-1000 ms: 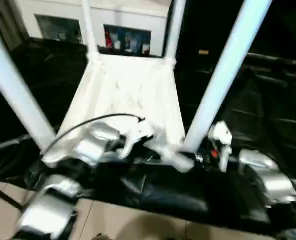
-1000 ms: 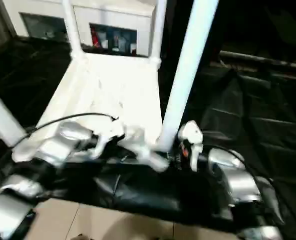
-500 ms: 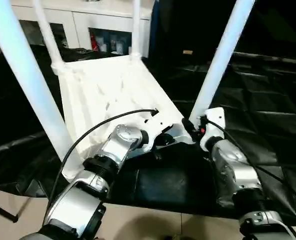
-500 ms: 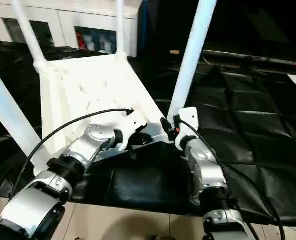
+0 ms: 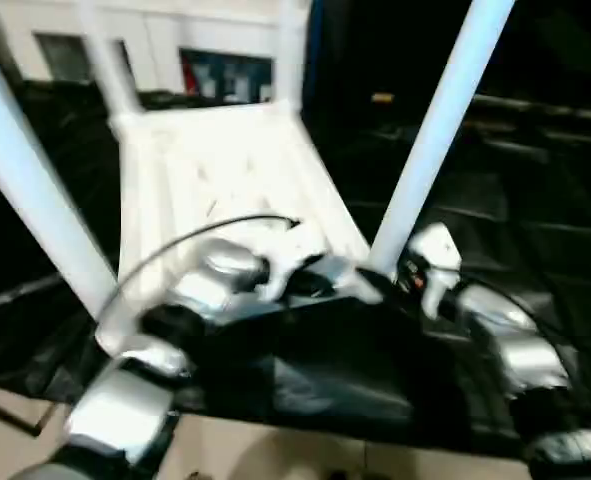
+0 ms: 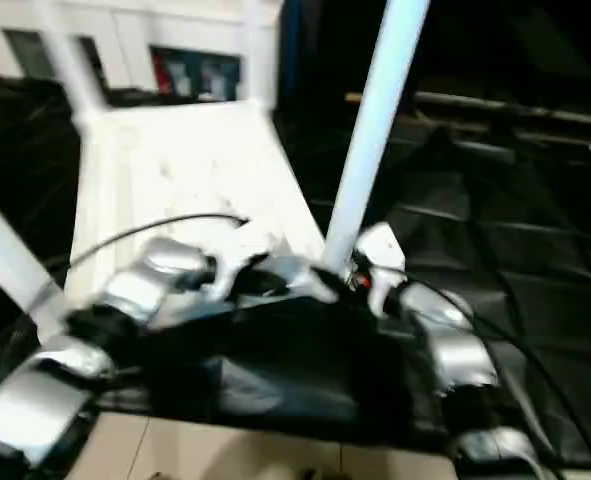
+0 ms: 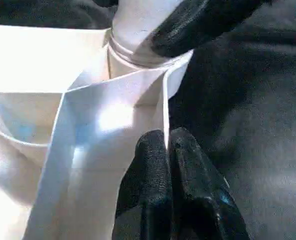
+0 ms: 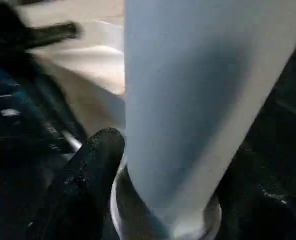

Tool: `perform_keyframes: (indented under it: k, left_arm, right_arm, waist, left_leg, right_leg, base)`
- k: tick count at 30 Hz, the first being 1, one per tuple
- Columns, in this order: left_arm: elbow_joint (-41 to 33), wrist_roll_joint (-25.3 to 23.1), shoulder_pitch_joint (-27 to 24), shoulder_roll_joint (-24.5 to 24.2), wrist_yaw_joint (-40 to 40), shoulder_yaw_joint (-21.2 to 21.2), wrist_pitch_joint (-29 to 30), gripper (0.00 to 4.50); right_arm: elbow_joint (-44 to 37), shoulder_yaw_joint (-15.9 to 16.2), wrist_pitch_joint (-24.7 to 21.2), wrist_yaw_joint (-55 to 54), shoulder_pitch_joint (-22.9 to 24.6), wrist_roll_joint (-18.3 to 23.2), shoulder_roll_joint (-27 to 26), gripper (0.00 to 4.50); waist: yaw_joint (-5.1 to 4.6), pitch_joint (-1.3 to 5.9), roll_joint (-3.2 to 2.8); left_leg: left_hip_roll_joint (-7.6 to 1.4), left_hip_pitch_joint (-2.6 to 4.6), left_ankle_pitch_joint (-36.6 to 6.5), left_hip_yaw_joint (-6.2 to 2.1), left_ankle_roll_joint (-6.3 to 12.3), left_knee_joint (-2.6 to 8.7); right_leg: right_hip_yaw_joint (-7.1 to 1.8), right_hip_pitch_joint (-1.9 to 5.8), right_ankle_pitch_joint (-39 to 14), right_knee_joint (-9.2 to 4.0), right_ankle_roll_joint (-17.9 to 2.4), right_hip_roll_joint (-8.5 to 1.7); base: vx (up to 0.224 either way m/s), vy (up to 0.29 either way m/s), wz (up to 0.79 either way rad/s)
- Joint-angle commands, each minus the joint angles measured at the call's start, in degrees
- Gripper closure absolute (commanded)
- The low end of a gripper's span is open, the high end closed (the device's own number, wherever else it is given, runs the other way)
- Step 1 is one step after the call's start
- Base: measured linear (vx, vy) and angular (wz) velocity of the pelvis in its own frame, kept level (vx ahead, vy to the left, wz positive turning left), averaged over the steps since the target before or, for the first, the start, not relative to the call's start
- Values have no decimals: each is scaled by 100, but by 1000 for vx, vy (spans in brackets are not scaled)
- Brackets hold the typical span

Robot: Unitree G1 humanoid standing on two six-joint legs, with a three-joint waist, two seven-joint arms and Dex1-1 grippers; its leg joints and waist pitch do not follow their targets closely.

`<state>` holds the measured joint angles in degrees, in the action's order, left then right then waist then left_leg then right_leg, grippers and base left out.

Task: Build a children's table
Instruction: Rotate leg to tighten

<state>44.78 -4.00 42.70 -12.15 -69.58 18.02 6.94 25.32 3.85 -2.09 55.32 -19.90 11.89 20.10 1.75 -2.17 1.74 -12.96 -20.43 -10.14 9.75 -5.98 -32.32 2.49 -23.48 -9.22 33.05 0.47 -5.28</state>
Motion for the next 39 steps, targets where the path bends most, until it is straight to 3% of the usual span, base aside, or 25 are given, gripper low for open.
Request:
perform_keyframes:
  k: [1,4,5,9,16,22,25,28,29,31,33,36,37,39]
  left_arm:
    - [-251,129,-149,-29,-618,259,-49,450]
    - [-479,220,-272,-222,-986,304,41,450]
    - [-570,263,-316,-294,-1107,313,108,450]
    - [-774,348,-435,-502,-1405,310,296,450]
    - [-955,380,-538,-613,-1350,223,365,450]
    - [-811,332,-464,-426,-795,95,271,450]
    - [-472,194,-302,-151,69,-58,166,450]
    - [-119,50,-118,228,972,-155,181,450]
    - [-119,50,-118,228,972,-155,181,450]
    - [101,-24,27,619,1553,-153,266,450]
    - [231,-74,107,853,1839,-125,210,450]
    - [303,-97,150,1027,1949,-78,182,450]
    - [334,-102,163,1082,1934,-62,162,450]
    - [434,-140,217,1199,1976,-36,96,450]
  right_arm:
    - [-326,337,-135,759,95,223,102,166]
    - [-436,428,-222,1101,178,279,259,166]
    - [-471,446,-302,1224,204,320,308,166]
    - [-558,495,-589,1608,269,456,439,166]
    - [-614,508,-714,1686,270,538,438,222]
    - [-442,519,-670,1469,278,422,280,239]
    - [-39,419,-483,588,242,107,-13,243]
    - [557,135,-476,-840,66,-154,-484,247]
    - [557,135,-476,-840,66,-154,-484,247]
    - [1018,-181,-582,-2055,-195,-201,-940,250]
    - [1158,-334,-591,-2594,-339,-192,-1183,251]
    - [1149,-342,-547,-2825,-425,-226,-1360,252]
    - [1119,-303,-515,-2876,-446,-310,-1430,252]
    - [1078,-131,-231,-2907,-508,-554,-1521,252]
  waist:
    - [18,365,-5]
    - [47,337,-15]
    - [63,330,-16]
    - [107,307,-14]
    - [120,324,0]
    - [113,319,3]
    - [114,302,4]
    - [42,278,9]
    - [12,276,12]
    - [-77,263,17]
    - [-121,275,11]
    - [-161,273,39]
    - [-156,272,-14]
    - [-171,273,10]
  left_leg:
    - [13,4,-995,105,775,288]
    - [0,26,-1159,117,753,308]
    - [-4,51,-1308,126,671,313]
    - [-10,38,-1536,119,451,348]
    - [7,23,-1386,109,360,342]
    - [18,23,-1420,115,370,334]
    - [24,48,-1597,121,296,336]
    - [58,47,-1955,77,61,370]
    - [63,40,-2001,70,41,375]
    - [84,-20,-2093,29,1,393]
    - [105,5,-2189,15,-2,376]
    - [117,6,-2244,24,112,356]
    - [112,12,-2268,20,127,361]
    - [109,10,-2337,21,138,365]
  right_leg:
    - [-107,350,-111,-216,-1757,-119]
    - [-109,328,-232,-227,-1798,-126]
    - [-110,301,-478,-253,-1759,-131]
    - [-112,310,-1036,-284,-1552,-130]
    - [-122,310,-1007,-276,-1442,-140]
    - [-120,297,-1105,-293,-1416,-136]
    - [-121,262,-1436,-342,-1337,-140]
    - [-93,236,-2403,-424,-949,-143]
    - [-87,234,-2488,-434,-907,-136]
    - [-49,254,-2886,-473,-697,-142]
    - [-29,223,-3157,-531,-563,-144]
    - [-19,195,-3270,-581,-517,-130]
    - [-22,183,-3214,-581,-534,-127]
    - [-16,175,-3154,-586,-554,-117]
  base:
    - [0,0,0]
    - [0,0,0]
    - [0,0,0]
    - [0,0,0]
    - [0,0,0]
    - [0,0,0]
    - [0,0,0]
    - [0,0,0]
    - [-51,10,-8]
    - [-25,5,-4]
    - [0,0,0]
    - [0,0,0]
    - [0,0,0]
    - [0,0,0]
